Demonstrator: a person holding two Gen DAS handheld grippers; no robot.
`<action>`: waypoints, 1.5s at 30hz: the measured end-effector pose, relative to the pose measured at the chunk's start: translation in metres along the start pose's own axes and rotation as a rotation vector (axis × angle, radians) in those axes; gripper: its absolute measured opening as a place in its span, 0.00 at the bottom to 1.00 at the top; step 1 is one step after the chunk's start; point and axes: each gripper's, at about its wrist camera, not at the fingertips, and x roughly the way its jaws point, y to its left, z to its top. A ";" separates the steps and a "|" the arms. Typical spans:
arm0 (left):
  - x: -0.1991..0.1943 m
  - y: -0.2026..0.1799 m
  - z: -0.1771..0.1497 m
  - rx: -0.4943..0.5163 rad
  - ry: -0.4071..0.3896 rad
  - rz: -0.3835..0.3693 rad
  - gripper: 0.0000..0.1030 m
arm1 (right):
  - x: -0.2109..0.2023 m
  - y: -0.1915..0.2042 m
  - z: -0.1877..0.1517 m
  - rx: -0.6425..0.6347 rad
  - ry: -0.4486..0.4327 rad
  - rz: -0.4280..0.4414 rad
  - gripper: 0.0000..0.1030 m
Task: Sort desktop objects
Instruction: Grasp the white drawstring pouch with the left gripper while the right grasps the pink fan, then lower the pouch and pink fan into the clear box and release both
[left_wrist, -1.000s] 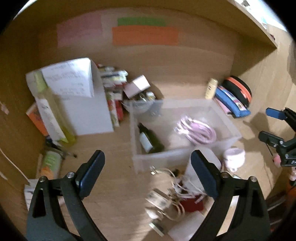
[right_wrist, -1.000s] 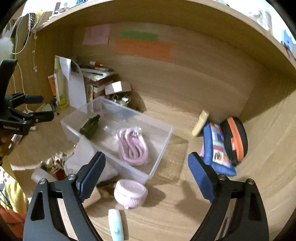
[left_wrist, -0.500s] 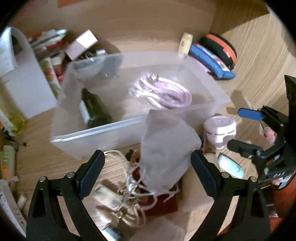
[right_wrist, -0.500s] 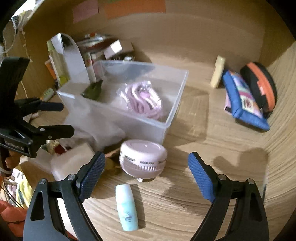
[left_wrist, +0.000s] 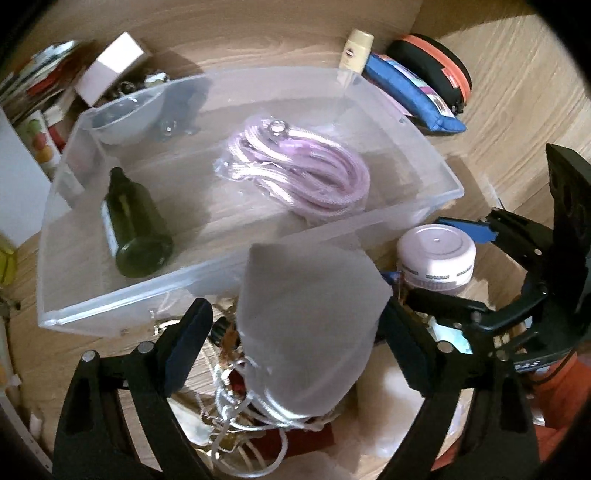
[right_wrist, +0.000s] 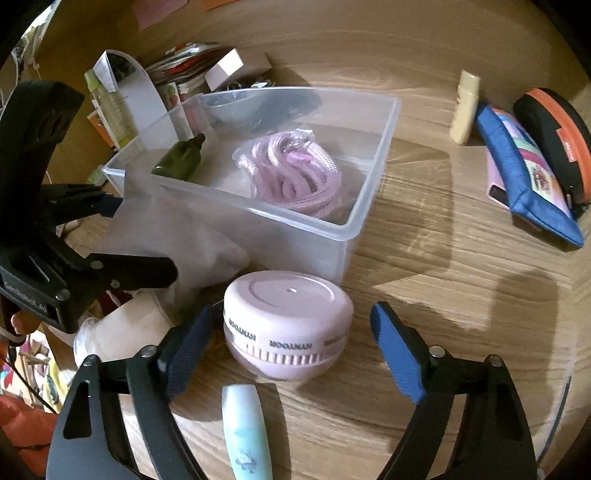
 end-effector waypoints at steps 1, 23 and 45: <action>0.002 0.000 0.001 0.006 0.009 -0.006 0.80 | 0.002 0.000 0.000 -0.001 0.004 0.007 0.73; -0.023 -0.013 -0.016 0.035 -0.103 -0.010 0.40 | -0.038 -0.005 0.001 0.025 -0.112 -0.006 0.59; -0.124 0.004 -0.028 0.004 -0.410 0.038 0.40 | -0.093 0.018 0.033 -0.033 -0.264 -0.054 0.59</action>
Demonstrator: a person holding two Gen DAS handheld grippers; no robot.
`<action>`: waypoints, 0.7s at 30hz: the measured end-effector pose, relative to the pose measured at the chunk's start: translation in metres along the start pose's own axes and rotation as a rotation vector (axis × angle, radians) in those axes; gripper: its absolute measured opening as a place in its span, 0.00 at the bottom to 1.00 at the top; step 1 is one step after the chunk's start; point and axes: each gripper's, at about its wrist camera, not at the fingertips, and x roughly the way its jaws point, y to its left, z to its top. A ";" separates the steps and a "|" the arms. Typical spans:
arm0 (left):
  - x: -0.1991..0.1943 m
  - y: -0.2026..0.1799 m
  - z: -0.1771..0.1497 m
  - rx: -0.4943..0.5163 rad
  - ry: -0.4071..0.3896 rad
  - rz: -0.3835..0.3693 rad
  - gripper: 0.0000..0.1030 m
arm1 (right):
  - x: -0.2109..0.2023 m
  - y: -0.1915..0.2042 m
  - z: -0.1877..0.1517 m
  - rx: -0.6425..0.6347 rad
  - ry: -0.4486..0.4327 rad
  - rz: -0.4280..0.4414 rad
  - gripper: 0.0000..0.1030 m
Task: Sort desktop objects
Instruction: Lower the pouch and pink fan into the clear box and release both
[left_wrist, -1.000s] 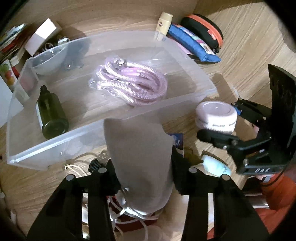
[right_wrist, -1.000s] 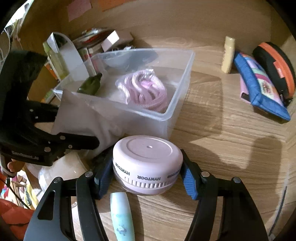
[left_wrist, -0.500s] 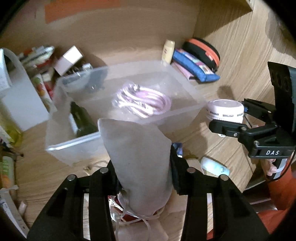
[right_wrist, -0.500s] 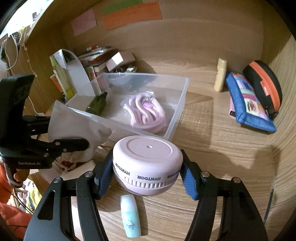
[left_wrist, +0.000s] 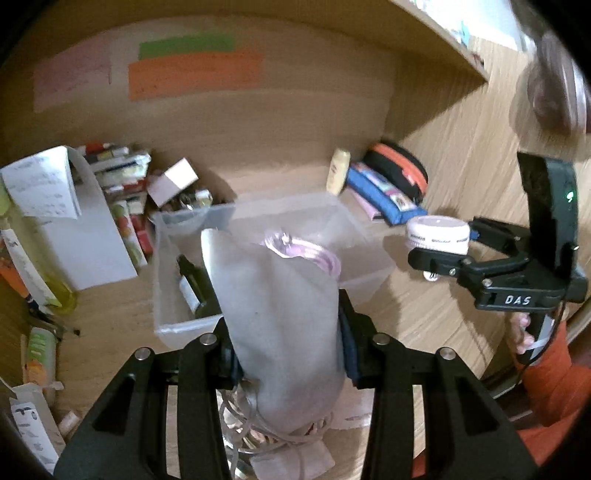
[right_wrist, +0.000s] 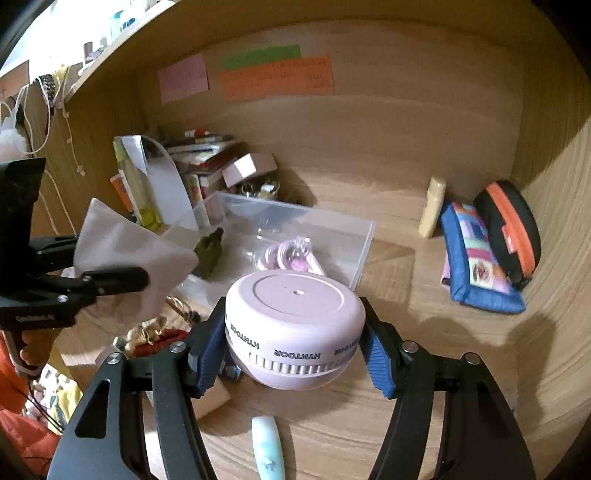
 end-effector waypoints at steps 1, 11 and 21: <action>-0.003 0.002 0.002 -0.003 -0.011 0.004 0.40 | 0.000 0.000 0.002 -0.001 -0.003 -0.001 0.59; -0.017 0.030 0.022 -0.060 -0.092 0.022 0.40 | 0.007 -0.003 0.028 -0.010 -0.041 -0.012 0.59; 0.018 0.050 0.042 -0.083 -0.051 0.018 0.40 | 0.045 -0.003 0.041 -0.028 0.008 0.019 0.59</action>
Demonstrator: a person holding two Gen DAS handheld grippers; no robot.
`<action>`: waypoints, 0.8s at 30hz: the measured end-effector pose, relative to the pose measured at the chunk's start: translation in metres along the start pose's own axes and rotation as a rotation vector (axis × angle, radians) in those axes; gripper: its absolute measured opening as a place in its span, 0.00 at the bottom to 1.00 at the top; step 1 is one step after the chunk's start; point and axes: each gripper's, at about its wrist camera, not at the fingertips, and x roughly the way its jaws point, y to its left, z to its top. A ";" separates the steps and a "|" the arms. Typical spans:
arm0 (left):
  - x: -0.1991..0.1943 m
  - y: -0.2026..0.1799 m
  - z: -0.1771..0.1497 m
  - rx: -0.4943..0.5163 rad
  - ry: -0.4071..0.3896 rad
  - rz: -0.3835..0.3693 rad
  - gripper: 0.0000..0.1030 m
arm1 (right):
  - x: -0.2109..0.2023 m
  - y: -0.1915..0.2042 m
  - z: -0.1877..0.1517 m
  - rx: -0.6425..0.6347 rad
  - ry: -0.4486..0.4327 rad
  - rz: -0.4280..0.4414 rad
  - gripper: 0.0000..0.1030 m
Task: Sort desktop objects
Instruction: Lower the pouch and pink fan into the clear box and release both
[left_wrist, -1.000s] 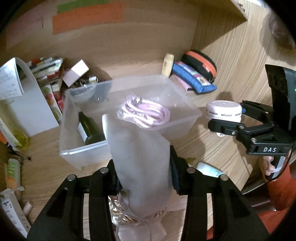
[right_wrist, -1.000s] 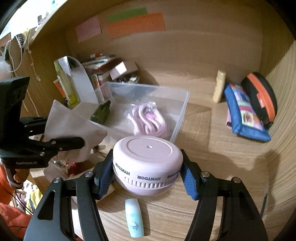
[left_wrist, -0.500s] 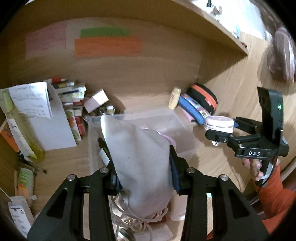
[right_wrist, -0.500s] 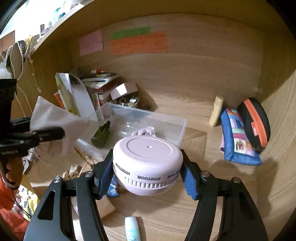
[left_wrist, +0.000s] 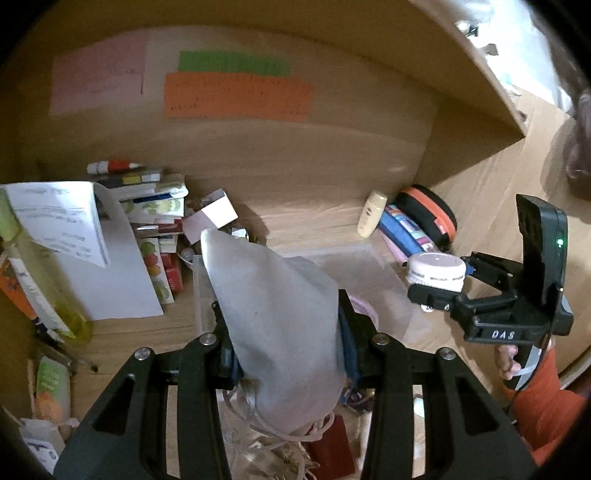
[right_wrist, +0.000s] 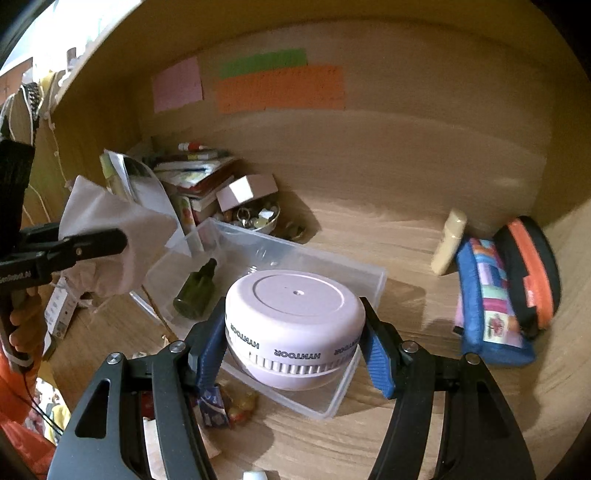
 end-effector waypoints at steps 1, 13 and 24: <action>0.005 0.002 0.001 -0.002 0.009 0.000 0.40 | 0.007 0.000 0.000 -0.002 0.014 0.004 0.59; 0.079 0.008 0.004 -0.014 0.155 -0.037 0.40 | 0.064 -0.007 -0.003 -0.014 0.135 0.026 0.59; 0.128 0.007 -0.001 -0.003 0.260 -0.055 0.40 | 0.095 0.002 -0.009 -0.084 0.190 0.010 0.59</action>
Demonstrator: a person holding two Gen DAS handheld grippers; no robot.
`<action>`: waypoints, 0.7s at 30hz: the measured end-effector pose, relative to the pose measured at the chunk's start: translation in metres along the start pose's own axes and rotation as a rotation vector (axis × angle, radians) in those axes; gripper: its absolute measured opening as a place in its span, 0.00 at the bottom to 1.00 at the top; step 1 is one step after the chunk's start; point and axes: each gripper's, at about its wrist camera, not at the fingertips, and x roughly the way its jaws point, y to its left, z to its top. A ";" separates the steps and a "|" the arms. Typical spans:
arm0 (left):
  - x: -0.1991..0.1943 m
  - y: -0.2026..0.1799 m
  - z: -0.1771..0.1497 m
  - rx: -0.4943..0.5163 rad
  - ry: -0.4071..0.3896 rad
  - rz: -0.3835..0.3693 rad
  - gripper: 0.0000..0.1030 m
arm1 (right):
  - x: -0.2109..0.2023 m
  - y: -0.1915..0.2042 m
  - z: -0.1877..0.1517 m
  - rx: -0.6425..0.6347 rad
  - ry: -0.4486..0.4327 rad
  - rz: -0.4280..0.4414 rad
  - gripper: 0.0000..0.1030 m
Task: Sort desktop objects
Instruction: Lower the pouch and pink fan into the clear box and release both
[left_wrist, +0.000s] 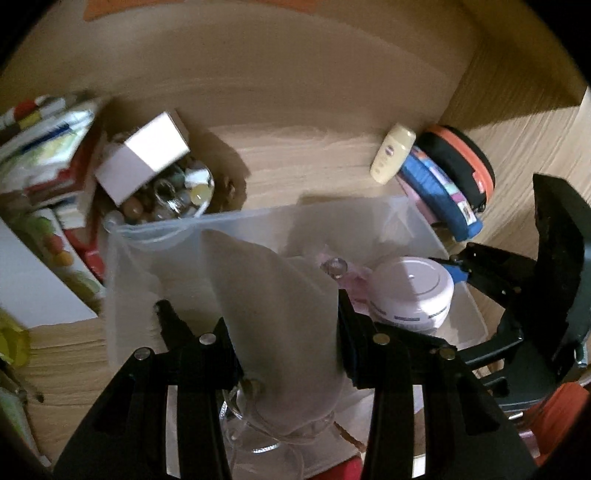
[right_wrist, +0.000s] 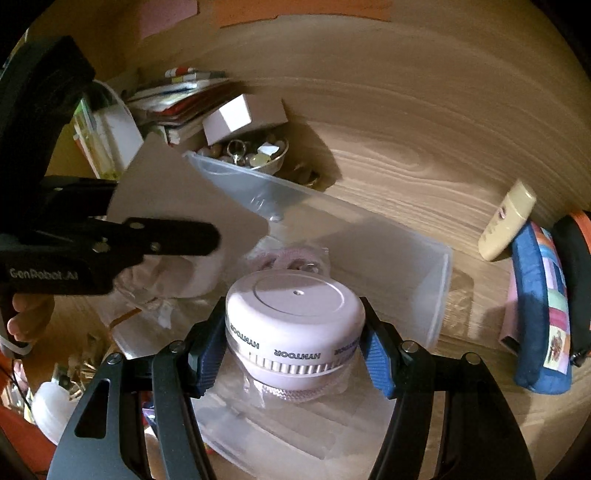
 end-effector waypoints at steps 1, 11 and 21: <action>0.003 0.000 0.000 0.000 0.007 0.003 0.40 | 0.002 0.000 0.000 -0.004 0.006 -0.002 0.59; 0.002 0.000 -0.001 -0.008 0.032 0.003 0.45 | 0.005 0.008 -0.002 -0.043 0.032 -0.053 0.62; -0.033 0.000 -0.005 -0.016 -0.063 0.024 0.67 | -0.024 0.020 -0.004 -0.072 -0.035 -0.122 0.75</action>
